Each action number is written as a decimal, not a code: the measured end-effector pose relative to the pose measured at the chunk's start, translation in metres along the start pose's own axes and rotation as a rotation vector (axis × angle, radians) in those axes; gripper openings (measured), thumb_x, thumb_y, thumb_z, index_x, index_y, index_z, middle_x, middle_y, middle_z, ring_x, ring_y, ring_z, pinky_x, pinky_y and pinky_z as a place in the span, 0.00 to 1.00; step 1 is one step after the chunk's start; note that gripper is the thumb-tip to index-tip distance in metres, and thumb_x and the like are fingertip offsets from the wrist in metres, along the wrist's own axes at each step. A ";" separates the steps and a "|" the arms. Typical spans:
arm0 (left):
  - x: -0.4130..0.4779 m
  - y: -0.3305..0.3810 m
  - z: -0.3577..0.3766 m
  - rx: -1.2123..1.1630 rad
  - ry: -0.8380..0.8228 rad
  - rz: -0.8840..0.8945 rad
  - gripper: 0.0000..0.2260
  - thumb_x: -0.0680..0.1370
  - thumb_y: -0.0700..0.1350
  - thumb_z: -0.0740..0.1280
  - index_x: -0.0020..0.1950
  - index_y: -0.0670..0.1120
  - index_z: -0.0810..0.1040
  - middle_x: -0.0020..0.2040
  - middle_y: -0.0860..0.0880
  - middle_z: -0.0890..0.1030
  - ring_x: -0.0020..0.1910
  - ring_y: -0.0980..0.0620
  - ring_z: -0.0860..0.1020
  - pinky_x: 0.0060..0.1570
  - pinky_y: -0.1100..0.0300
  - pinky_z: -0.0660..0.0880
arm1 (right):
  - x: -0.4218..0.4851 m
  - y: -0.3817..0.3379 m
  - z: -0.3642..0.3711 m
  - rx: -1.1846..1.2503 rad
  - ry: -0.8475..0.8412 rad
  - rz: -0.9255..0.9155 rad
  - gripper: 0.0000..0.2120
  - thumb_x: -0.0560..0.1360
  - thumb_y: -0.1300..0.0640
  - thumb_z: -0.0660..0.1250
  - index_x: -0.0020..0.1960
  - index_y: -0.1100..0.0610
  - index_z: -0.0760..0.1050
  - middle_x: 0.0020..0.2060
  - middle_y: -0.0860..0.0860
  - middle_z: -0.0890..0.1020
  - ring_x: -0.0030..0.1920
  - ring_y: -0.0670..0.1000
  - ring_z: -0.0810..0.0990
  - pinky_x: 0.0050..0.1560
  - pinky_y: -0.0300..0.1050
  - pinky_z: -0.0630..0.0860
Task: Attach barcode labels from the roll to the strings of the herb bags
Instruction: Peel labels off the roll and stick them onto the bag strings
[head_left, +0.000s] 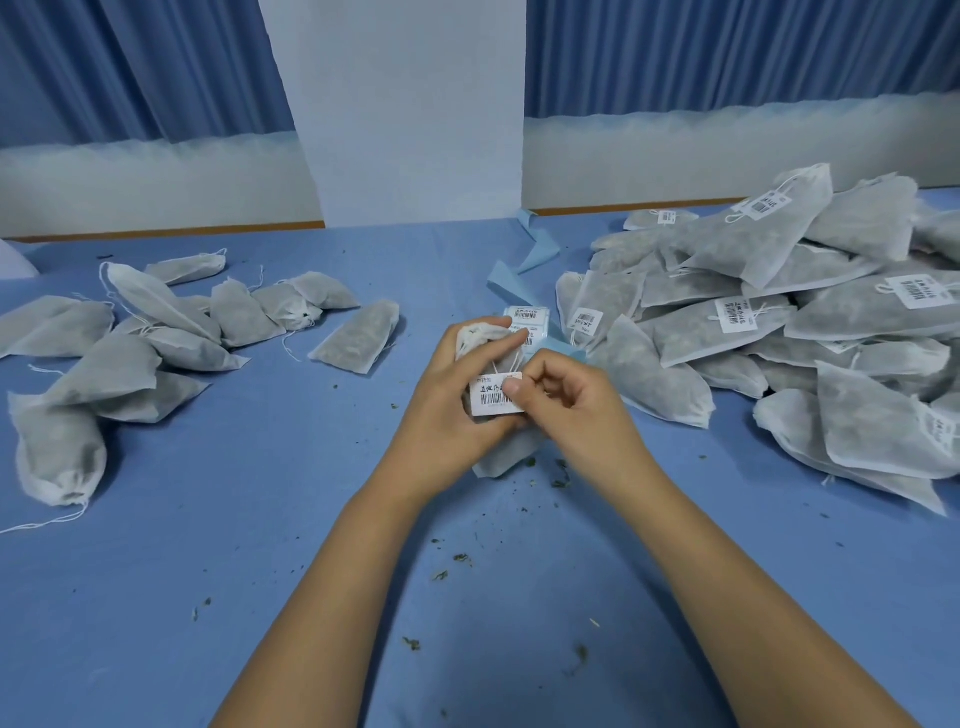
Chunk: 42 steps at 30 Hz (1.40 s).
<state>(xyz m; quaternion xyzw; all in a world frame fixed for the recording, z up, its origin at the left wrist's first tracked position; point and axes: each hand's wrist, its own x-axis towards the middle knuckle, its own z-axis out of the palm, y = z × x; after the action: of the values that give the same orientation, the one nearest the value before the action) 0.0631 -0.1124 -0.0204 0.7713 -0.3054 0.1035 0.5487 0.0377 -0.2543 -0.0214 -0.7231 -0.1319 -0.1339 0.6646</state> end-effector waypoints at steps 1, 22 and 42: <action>0.000 0.000 0.000 -0.009 -0.017 -0.007 0.27 0.71 0.31 0.73 0.67 0.46 0.75 0.68 0.52 0.69 0.67 0.64 0.69 0.63 0.71 0.67 | 0.000 0.001 -0.001 -0.035 0.018 0.002 0.12 0.76 0.64 0.67 0.35 0.58 0.71 0.26 0.43 0.76 0.27 0.39 0.72 0.31 0.28 0.67; 0.003 0.010 0.003 -0.379 0.106 0.010 0.32 0.73 0.36 0.71 0.71 0.59 0.66 0.65 0.47 0.77 0.65 0.50 0.76 0.62 0.55 0.75 | 0.001 0.000 -0.013 -0.135 0.222 0.032 0.09 0.69 0.58 0.76 0.42 0.51 0.77 0.37 0.41 0.80 0.38 0.39 0.77 0.43 0.33 0.73; 0.023 0.087 0.159 0.094 0.309 -0.249 0.10 0.76 0.56 0.69 0.52 0.53 0.72 0.40 0.57 0.79 0.43 0.53 0.78 0.42 0.56 0.73 | -0.086 -0.033 -0.118 0.131 0.391 0.302 0.10 0.75 0.58 0.70 0.52 0.64 0.79 0.41 0.55 0.84 0.40 0.51 0.81 0.39 0.44 0.77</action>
<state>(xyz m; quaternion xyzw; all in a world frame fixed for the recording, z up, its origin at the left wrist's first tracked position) 0.0029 -0.2840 -0.0011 0.8028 -0.1148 0.1662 0.5611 -0.0564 -0.3704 -0.0126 -0.6505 0.1002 -0.1613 0.7354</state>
